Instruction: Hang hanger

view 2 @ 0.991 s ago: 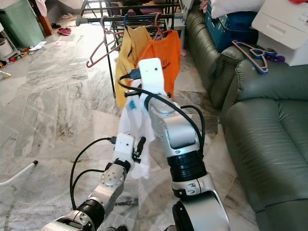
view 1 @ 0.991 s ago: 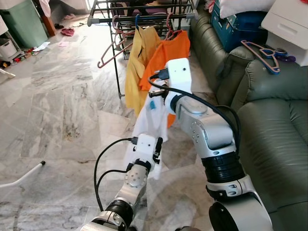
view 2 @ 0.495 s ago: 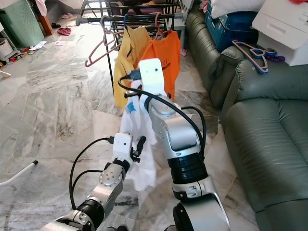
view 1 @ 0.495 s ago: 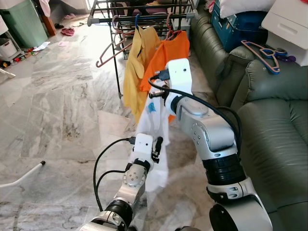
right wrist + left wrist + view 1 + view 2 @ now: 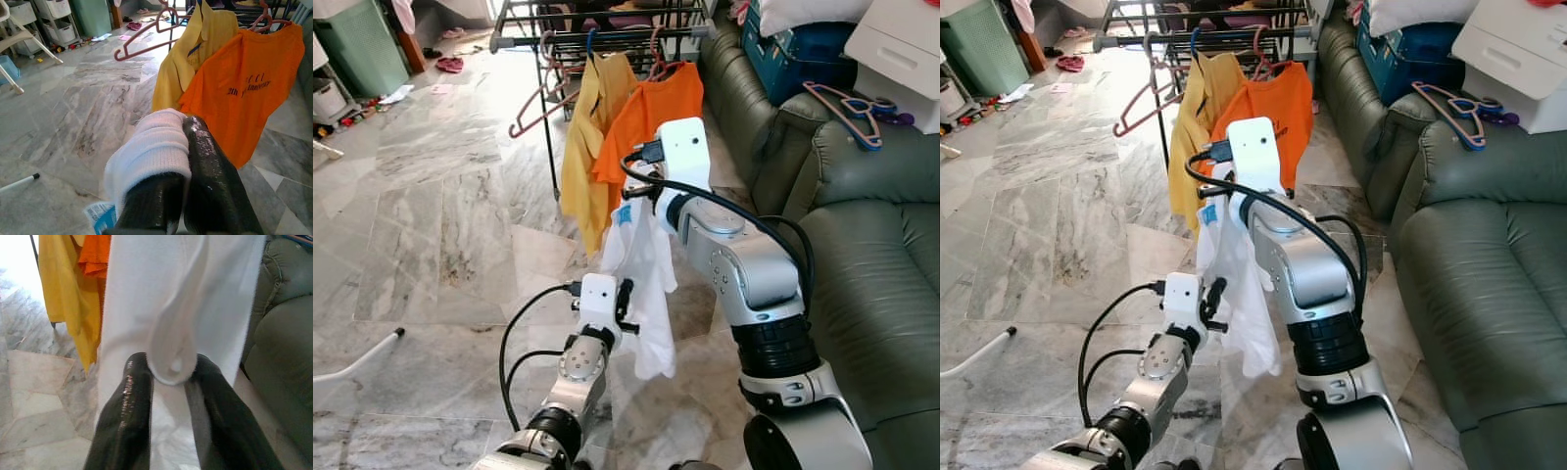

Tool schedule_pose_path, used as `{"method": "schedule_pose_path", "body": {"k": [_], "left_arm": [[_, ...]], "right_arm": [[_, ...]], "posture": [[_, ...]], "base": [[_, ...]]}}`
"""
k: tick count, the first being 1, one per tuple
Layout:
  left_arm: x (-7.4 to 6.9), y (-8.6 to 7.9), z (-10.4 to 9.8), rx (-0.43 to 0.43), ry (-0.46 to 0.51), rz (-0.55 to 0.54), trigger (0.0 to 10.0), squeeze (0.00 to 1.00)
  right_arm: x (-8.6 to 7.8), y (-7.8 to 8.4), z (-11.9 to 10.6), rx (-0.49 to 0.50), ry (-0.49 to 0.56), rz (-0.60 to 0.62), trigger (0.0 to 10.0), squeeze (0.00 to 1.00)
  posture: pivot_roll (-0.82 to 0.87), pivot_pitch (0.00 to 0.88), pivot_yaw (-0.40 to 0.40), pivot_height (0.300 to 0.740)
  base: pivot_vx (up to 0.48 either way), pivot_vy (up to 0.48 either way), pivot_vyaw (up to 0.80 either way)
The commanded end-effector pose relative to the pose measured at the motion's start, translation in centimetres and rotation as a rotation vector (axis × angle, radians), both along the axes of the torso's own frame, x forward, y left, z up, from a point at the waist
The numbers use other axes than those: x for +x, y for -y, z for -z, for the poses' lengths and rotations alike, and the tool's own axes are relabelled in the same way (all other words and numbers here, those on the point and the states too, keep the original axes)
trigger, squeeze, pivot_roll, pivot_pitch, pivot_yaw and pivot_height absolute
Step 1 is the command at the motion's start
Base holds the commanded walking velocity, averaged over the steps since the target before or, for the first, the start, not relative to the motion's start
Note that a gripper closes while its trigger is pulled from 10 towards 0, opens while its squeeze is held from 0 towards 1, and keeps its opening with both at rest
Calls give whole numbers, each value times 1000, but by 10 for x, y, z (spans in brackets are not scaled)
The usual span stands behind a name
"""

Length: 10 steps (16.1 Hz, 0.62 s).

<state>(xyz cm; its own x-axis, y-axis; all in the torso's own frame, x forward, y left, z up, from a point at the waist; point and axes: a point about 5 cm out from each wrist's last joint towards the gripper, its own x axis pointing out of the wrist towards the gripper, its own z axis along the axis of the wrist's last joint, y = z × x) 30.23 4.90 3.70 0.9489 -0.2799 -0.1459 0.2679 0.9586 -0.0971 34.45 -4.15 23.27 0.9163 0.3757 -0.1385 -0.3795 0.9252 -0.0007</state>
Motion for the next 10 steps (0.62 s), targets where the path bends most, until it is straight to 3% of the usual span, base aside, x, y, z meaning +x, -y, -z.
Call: {"method": "schedule_pose_path", "body": {"k": [1,10], "left_arm": [[13,50,-38,-83,78,105,0,0],[17,49,-41,-93,69,87,0,0]], "right_arm": [[-3,-4,-10,4,38,-17,10000,0],[-3,1,-10,-13,41,-6,10000,0]], "posture": [[-369,103,43,740],[-388,97,47,740]], "base": [[0,0,0],[0,0,0]]}}
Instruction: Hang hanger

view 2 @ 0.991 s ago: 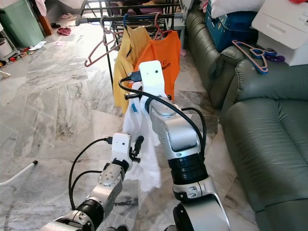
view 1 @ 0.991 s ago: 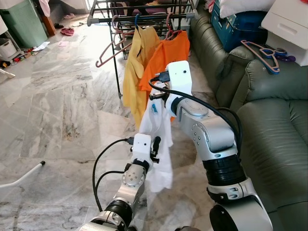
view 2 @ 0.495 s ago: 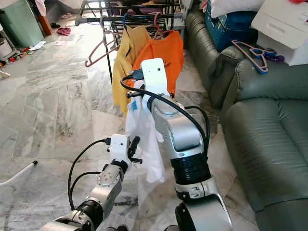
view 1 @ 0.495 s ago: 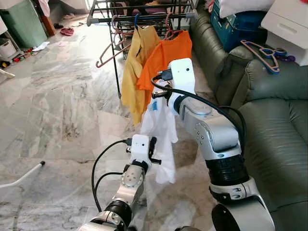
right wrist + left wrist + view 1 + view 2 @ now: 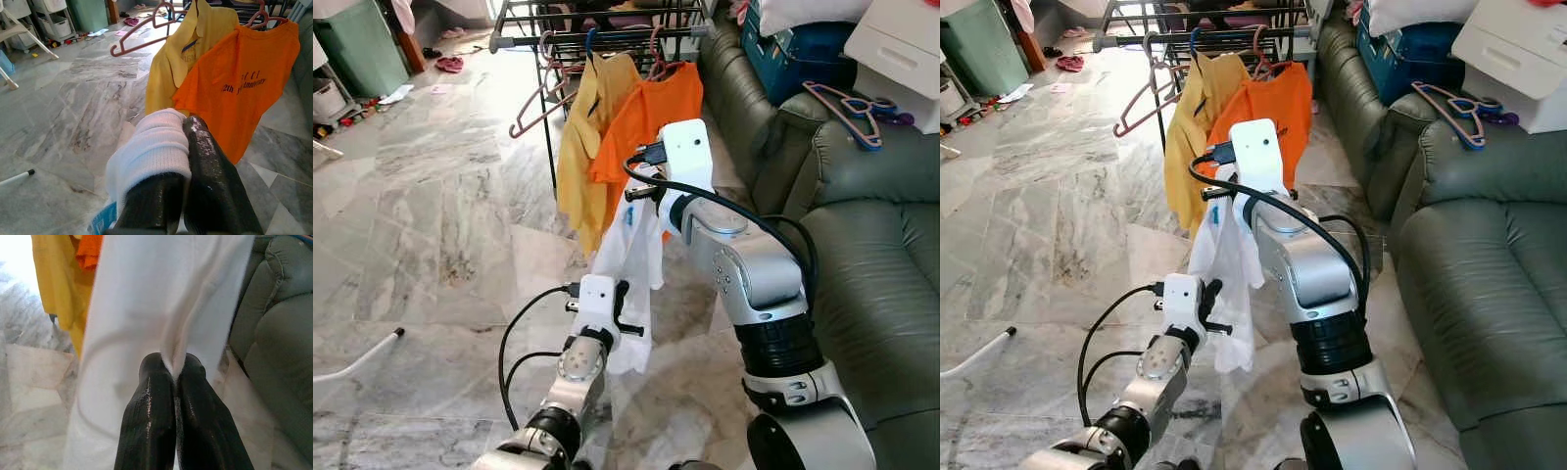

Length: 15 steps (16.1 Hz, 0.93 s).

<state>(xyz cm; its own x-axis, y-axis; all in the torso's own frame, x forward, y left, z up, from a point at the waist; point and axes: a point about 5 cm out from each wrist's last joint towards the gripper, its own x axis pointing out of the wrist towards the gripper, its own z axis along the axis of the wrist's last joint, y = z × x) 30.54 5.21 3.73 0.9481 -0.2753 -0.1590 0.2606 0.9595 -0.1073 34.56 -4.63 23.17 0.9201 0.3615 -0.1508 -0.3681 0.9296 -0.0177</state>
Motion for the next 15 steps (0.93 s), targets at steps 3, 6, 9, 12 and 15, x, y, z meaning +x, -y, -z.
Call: {"method": "schedule_pose_path", "body": {"k": [3,6,9,12,15], "left_arm": [[27,22,-48,-42,166,35,0,0],[36,-6,-60,-8,260,21,0,0],[35,-49,-69,111,387,82,0,0],[28,-82,-65,191,395,67,0,0],[18,-116,-57,267,360,28,0,0]], "right_arm": [[-2,4,-1,-5,43,3,10000,0],[1,16,9,-30,42,39,10000,0],[7,44,33,-97,36,134,10000,0],[8,66,51,-194,39,197,10000,0],[0,87,80,-289,3,200,10000,0]], "posture": [[-330,82,64,740],[-282,67,79,740],[-216,49,98,740],[-174,39,108,740],[-151,33,119,740]], "base": [[0,0,0],[0,0,0],[0,0,0],[0,0,0],[0,0,0]]}}
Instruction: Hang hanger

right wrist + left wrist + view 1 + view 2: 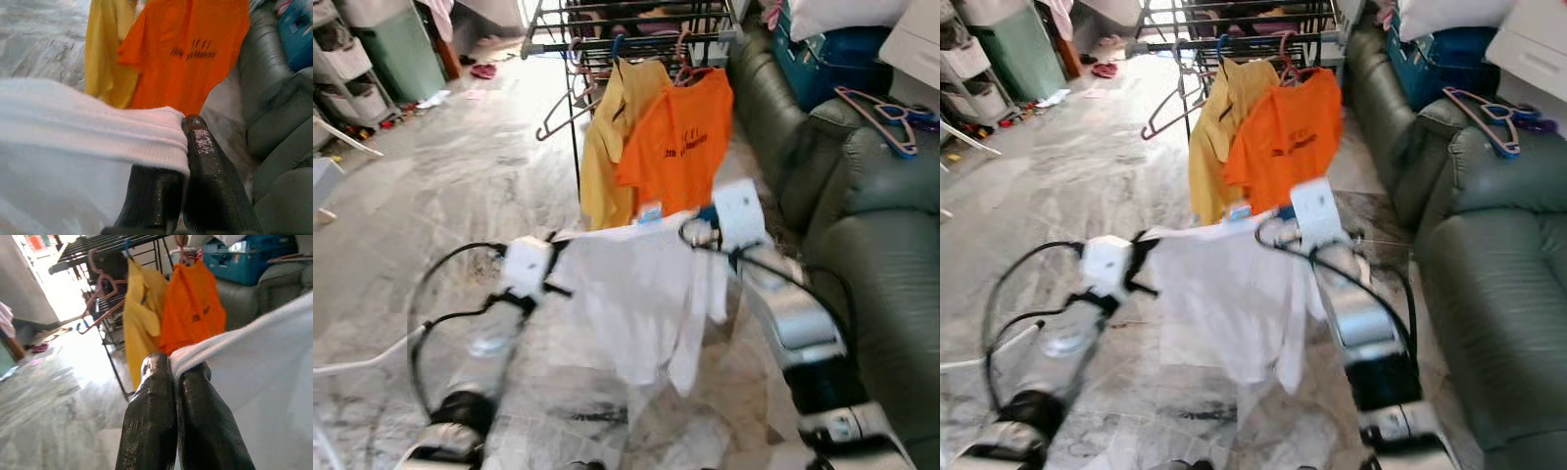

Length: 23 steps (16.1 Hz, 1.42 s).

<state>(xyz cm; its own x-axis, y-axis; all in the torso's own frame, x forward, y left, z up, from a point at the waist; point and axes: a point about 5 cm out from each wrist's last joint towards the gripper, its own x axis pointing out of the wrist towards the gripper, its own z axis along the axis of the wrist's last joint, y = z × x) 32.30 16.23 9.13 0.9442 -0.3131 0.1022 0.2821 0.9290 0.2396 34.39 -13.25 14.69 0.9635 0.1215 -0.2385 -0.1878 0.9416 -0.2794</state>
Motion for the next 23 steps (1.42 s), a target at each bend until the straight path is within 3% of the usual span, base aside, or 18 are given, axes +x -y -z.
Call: {"method": "schedule_pose_path", "body": {"k": [1,5,7,11,12,16,18,21,23], "left_arm": [[0,-9,-5,8,8,-24,0,0],[6,-7,-17,51,31,6,0,0],[10,-1,-19,103,10,71,0,0],[10,0,-10,184,-52,113,0,0],[10,-1,-7,227,-82,143,0,0],[14,-12,-4,257,-134,111,0,0],[15,-17,-2,214,-162,67,0,0],[9,-20,8,194,-204,45,0,0],[5,-20,11,196,-209,54,0,0]], "right_arm": [[-3,3,5,-13,-1,-28,10000,0],[-22,6,26,-55,-69,-163,10000,0],[-36,4,34,-114,-101,-319,10000,0],[-42,7,38,-190,-101,-367,10000,0],[-44,12,39,-196,-96,-374,10000,1000],[-49,16,38,-201,-112,-451,10000,1000],[-54,18,38,-180,-133,-505,10000,1000],[-63,20,38,-89,-129,-573,10000,1000],[-65,22,44,-81,-134,-552,10000,1000]], "posture": [[-144,31,123,740],[-145,30,136,740],[-156,31,153,740],[-164,32,163,740],[-164,33,161,740],[-165,32,157,740],[-165,32,148,740],[-156,20,139,740],[-150,14,142,740]], "base": [[0,0,0],[0,0,0],[0,0,0],[0,0,0],[0,0,0],[0,0,0],[0,0,0],[0,0,0],[0,0,0]]}}
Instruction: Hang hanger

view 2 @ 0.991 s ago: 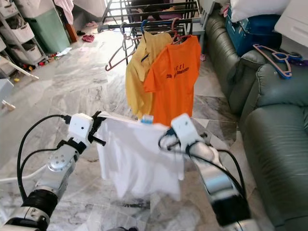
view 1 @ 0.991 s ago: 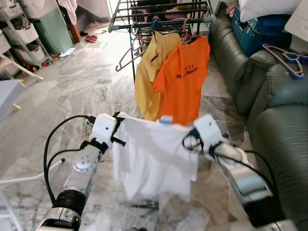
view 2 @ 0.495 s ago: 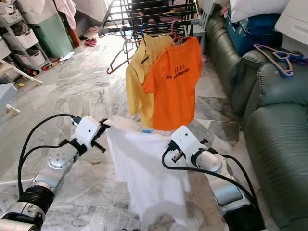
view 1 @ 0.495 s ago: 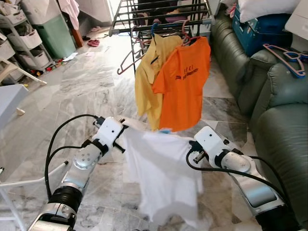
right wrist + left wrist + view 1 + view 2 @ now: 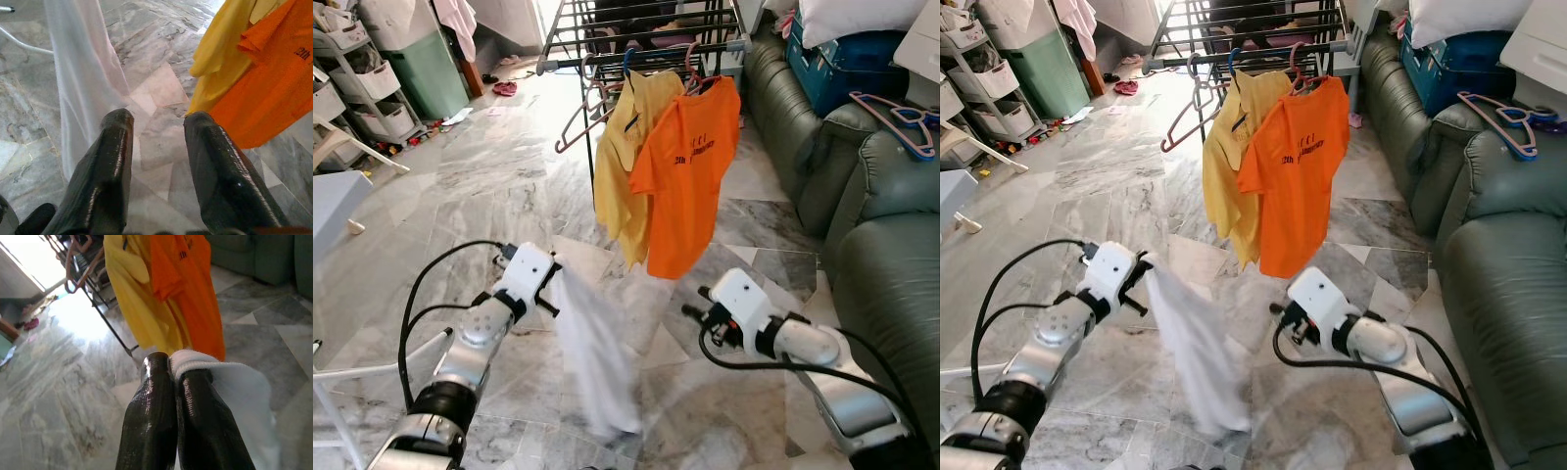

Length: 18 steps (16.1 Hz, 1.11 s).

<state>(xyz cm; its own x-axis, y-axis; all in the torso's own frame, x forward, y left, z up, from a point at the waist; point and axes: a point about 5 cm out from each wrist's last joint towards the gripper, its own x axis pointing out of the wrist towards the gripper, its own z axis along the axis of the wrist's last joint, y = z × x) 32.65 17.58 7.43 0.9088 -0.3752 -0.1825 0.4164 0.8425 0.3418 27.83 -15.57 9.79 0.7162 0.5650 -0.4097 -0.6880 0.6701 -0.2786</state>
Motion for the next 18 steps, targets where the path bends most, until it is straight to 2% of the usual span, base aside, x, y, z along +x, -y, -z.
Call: {"method": "schedule_pose_path", "body": {"k": [1,2,3,5,6,8,9,10,12,13,15,16,18], "left_arm": [[-1,-7,-3,-3,9,-19,0,0],[-10,-9,4,-24,-4,-33,0,0],[-11,-9,5,-32,-2,-40,0,0],[-20,-17,11,-113,9,-145,0,0],[-23,-21,11,-136,33,-214,0,0],[-25,-24,8,-171,77,-277,0,0],[-26,-23,7,-209,89,-309,0,0],[-29,-21,6,-229,97,-319,0,0],[-37,-13,8,-251,102,-315,0,0],[-40,-9,10,-268,90,-312,0,0],[-49,2,8,-288,100,-257,0,0],[-51,4,6,-289,106,-244,0,0],[-53,6,4,-267,120,-229,0,0]], "right_arm": [[1,2,0,22,13,31,10000,1000],[-3,7,7,56,8,80,10000,1000],[-5,7,8,67,8,89,10000,1000],[-14,8,18,143,7,169,10000,1000],[-17,10,24,156,26,245,10000,1000],[-17,13,26,200,59,354,10000,1000],[-16,19,27,260,76,483,10000,1000],[-17,24,28,299,88,576,10000,1000],[-22,24,28,310,149,671,10000,1000],[-21,22,25,317,177,688,10000,1000],[-16,16,3,261,359,689,10000,1000],[-14,14,-3,249,399,689,10000,1000],[-15,11,-6,283,406,711,10000,1000]], "posture": [[-149,15,144,740],[-146,26,149,740],[-147,29,151,740],[-150,31,157,740],[-151,28,157,740],[-151,22,155,740],[-149,17,152,740],[-148,13,149,740],[-146,9,150,740],[-147,7,151,740],[-152,3,154,740],[-148,1,152,740],[-149,0,151,740]], "base": [[0,0,0],[0,0,0],[0,0,0],[0,0,0],[0,0,0],[0,0,0],[0,0,0],[0,0,0],[0,0,0],[0,0,0],[0,0,0],[0,0,0],[0,0,0]]}}
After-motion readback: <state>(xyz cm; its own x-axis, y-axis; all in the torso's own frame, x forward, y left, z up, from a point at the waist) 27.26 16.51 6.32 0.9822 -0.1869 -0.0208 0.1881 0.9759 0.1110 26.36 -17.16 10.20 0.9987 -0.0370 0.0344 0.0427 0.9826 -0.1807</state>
